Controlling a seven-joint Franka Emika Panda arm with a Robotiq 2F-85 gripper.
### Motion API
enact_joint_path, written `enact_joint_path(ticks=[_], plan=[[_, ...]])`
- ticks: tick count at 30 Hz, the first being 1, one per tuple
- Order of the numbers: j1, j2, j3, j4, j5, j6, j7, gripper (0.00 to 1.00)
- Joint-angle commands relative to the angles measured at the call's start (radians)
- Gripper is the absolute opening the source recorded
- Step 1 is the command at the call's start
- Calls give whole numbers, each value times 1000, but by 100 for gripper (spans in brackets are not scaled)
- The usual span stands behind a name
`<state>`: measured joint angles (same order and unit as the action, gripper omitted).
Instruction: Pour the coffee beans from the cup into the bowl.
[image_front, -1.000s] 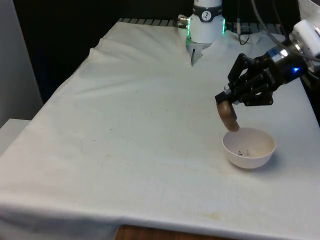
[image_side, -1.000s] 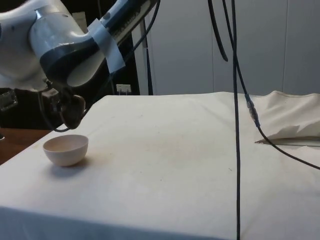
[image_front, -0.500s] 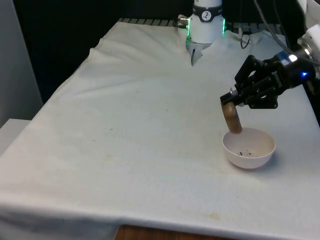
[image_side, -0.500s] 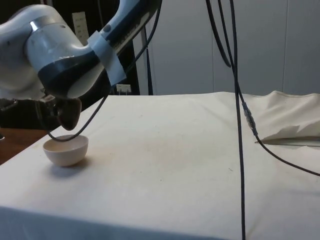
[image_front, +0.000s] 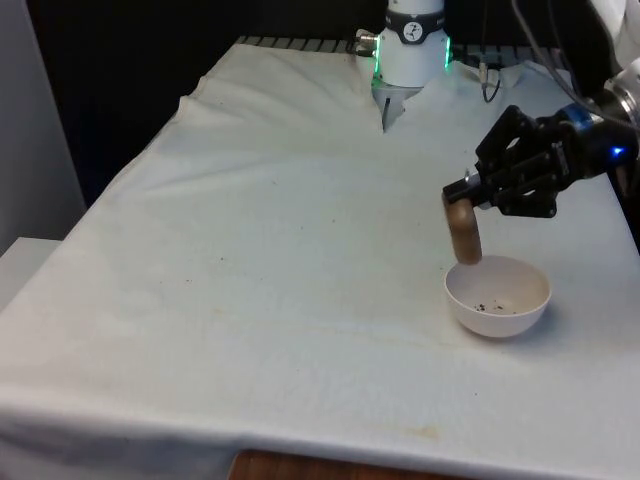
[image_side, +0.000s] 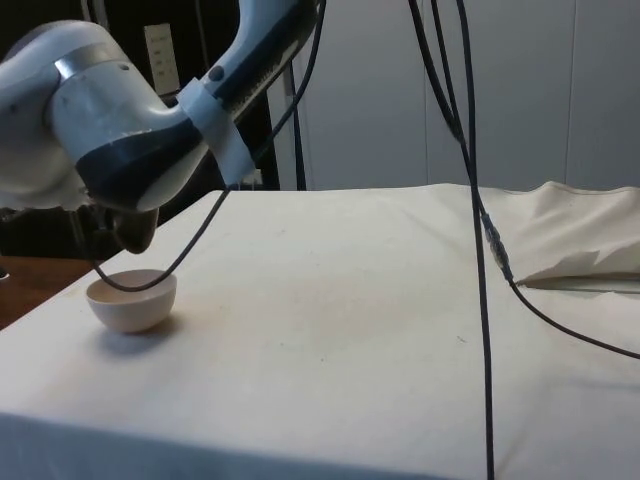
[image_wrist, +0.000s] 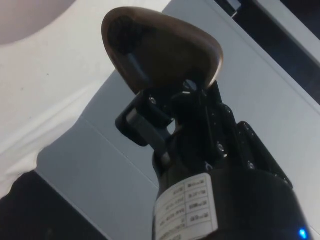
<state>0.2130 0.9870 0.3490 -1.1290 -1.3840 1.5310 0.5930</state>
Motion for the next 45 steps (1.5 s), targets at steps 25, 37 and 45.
enact_joint_path(ticks=[25,37,45], plan=[[29,33,73,21,-131,-123,-6,2],[38,40,87,14,-201,-161,-26,2],[42,47,101,13,-243,-187,-36,2]])
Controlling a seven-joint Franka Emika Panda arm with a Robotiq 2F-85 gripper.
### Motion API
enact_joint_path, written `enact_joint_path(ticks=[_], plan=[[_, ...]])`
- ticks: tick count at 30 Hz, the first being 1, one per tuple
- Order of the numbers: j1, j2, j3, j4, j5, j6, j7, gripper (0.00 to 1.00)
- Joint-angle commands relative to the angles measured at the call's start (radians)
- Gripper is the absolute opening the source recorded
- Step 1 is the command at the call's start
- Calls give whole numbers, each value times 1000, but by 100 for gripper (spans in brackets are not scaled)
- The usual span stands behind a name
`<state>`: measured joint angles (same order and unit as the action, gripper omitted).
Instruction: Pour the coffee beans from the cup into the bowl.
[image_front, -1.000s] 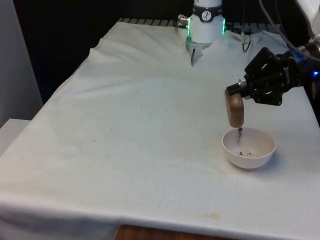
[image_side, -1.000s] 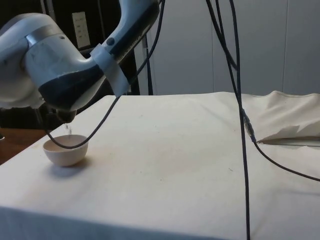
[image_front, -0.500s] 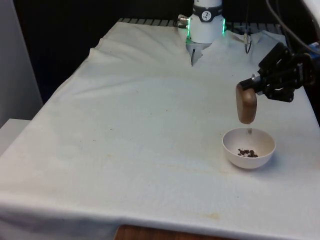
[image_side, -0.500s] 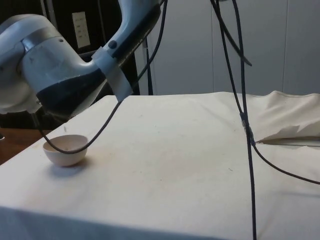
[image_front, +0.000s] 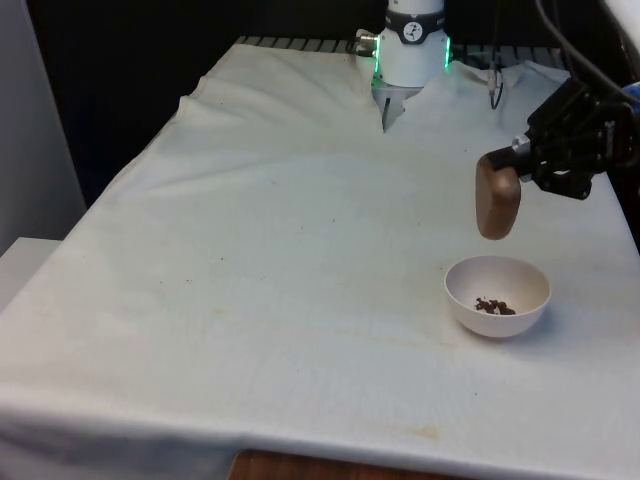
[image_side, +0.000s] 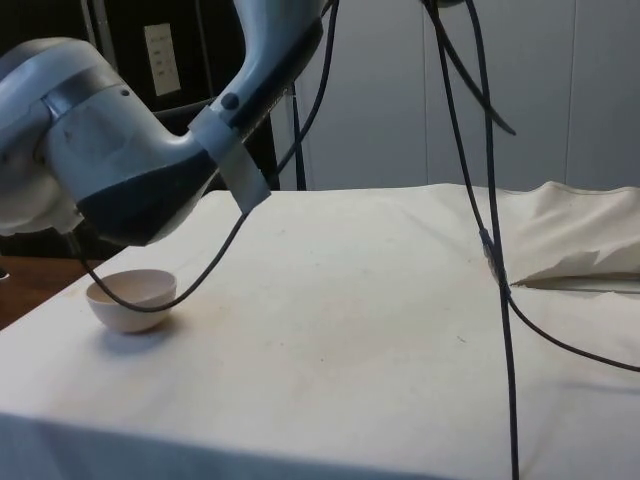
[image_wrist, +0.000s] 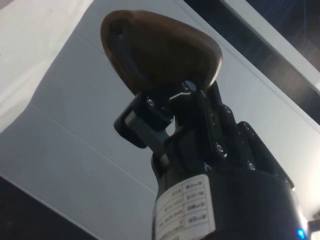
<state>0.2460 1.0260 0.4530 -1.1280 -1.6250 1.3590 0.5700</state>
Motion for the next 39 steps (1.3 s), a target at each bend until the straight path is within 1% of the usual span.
enact_joint_path(ticks=[1,4,5,6,7,12,13,15,17,18,23,24,25,33,34,35,39], plan=[[9,8,-3,12,-2,-15,-13,2],[11,11,5,12,-22,-25,-17,2],[3,4,10,-1,-27,-12,-6,2],[12,12,7,12,-27,-28,-18,2],[12,12,10,12,-29,-29,-18,2],[5,4,28,13,-29,-28,-11,2],[5,5,24,4,-37,-24,-4,2],[0,0,38,15,-28,-26,-6,2],[-1,-1,42,16,-27,-25,-5,2],[-5,-4,49,16,-27,-24,-1,2],[-14,-11,68,17,-27,-23,8,2],[-12,-8,62,14,-36,-24,11,2],[-17,-15,73,16,-27,-23,11,2],[-30,-30,91,11,-27,-21,19,2],[-26,-26,86,14,-34,-24,21,2],[-32,-32,92,11,-27,-20,20,2],[-40,-40,99,8,-25,-17,27,2]])
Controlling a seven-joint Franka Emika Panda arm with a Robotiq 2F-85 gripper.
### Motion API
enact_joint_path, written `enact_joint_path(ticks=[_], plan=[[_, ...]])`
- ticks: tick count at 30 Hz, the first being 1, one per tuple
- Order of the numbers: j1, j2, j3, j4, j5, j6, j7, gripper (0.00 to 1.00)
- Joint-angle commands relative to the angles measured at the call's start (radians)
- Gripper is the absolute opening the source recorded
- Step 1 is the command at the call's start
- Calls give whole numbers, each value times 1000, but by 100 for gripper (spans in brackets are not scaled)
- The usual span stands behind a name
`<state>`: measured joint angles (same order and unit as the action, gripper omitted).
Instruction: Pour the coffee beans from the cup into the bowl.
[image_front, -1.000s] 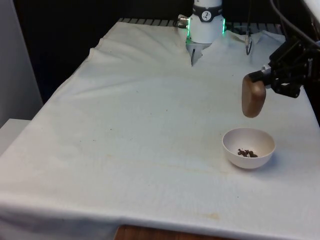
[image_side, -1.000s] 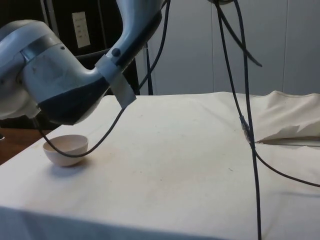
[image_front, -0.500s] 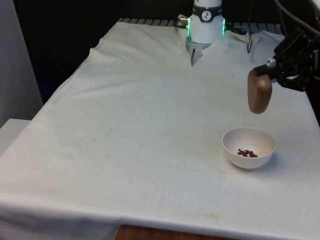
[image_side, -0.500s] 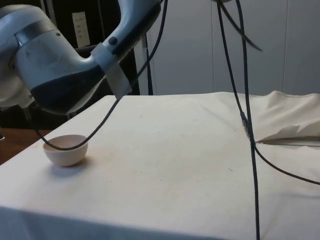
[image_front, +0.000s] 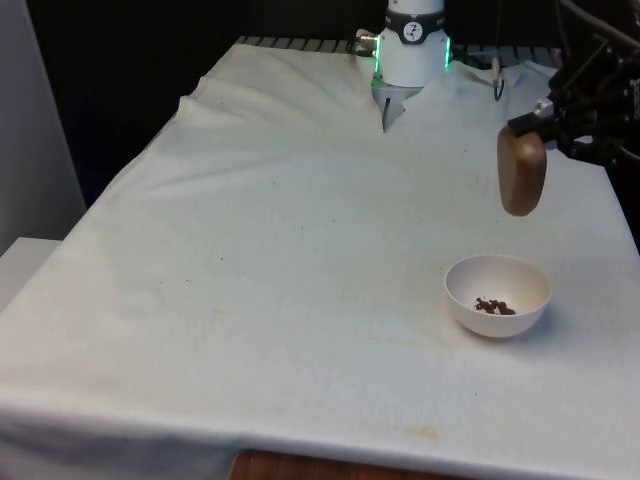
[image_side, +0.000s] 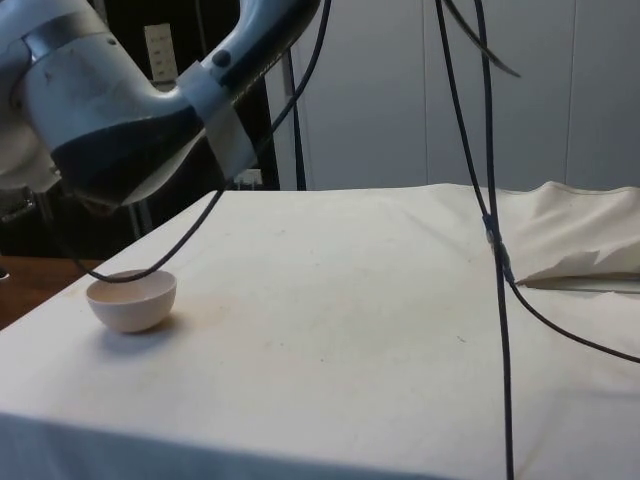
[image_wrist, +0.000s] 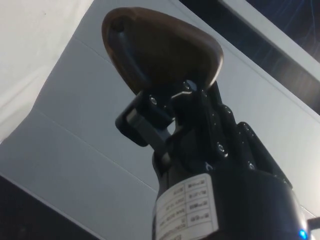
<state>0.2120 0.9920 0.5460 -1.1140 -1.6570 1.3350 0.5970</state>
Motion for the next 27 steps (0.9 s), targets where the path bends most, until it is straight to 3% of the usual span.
enact_joint_path(ticks=[1,4,5,6,12,13,14,19,20,21,22,27], plan=[[-8,-8,7,-7,7,8,2,2],[-21,-15,14,-14,11,13,12,2],[-13,-8,8,-5,6,0,11,2],[-25,-17,16,-17,13,16,15,2],[-54,-34,20,-38,36,33,42,2],[-39,-24,10,-24,28,12,37,2],[-58,-35,21,-40,39,36,45,2],[-78,-50,21,-51,65,56,64,2],[-65,-41,11,-39,60,36,61,2],[-68,-44,11,-42,64,40,65,2],[-85,-55,20,-56,74,64,72,2],[-103,-63,20,-59,99,86,90,2]])
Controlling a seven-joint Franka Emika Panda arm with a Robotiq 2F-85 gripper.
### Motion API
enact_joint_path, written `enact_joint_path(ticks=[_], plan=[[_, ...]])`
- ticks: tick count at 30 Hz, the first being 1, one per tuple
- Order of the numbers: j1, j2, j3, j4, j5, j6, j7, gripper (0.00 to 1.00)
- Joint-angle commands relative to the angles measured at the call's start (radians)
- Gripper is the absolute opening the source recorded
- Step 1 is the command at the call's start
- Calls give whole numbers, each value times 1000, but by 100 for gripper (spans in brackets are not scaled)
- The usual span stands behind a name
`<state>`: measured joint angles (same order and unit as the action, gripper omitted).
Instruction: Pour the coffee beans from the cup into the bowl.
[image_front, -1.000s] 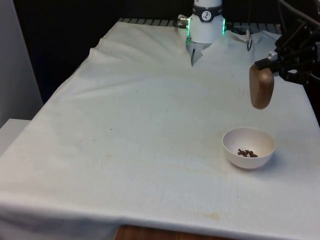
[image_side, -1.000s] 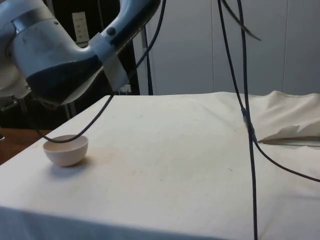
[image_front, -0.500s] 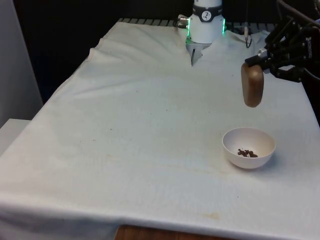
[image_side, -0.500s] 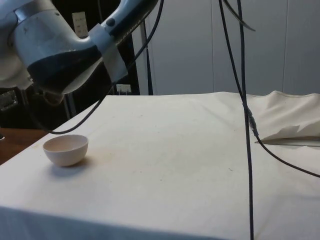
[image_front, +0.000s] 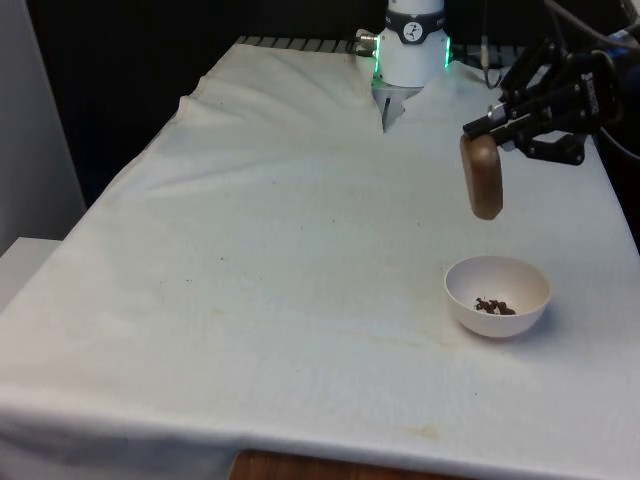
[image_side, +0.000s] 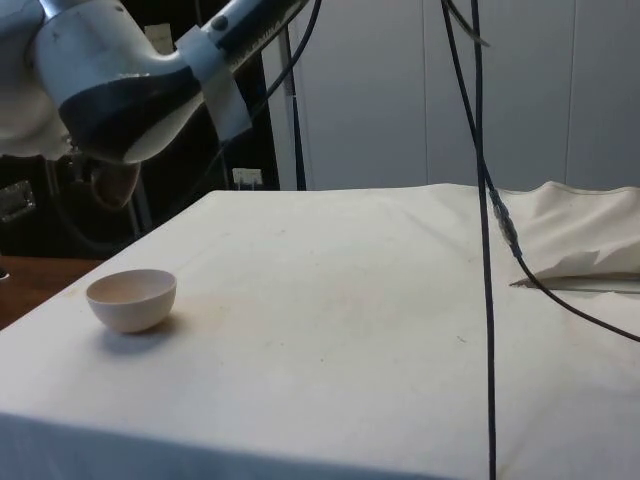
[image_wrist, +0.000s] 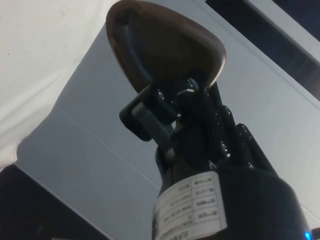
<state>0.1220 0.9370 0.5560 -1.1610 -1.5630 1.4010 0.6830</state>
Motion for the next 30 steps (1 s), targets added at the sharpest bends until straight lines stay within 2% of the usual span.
enact_joint_path(ticks=[1,3,4,5,12,13,14,22,23,24,30], plan=[[-16,-9,10,-12,9,23,8,2],[-21,-11,10,-13,16,30,14,2],[-9,-3,0,-2,11,11,10,2],[-24,-11,10,-14,20,34,17,2],[-42,-13,9,-15,50,64,41,2],[-29,-7,0,-5,43,42,36,2],[-45,-13,9,-15,53,67,44,2],[-66,-16,9,-16,86,101,67,2],[-54,-9,0,-5,81,81,64,2],[-72,-17,9,-16,94,109,71,2],[-88,-22,8,-17,118,132,81,2]])
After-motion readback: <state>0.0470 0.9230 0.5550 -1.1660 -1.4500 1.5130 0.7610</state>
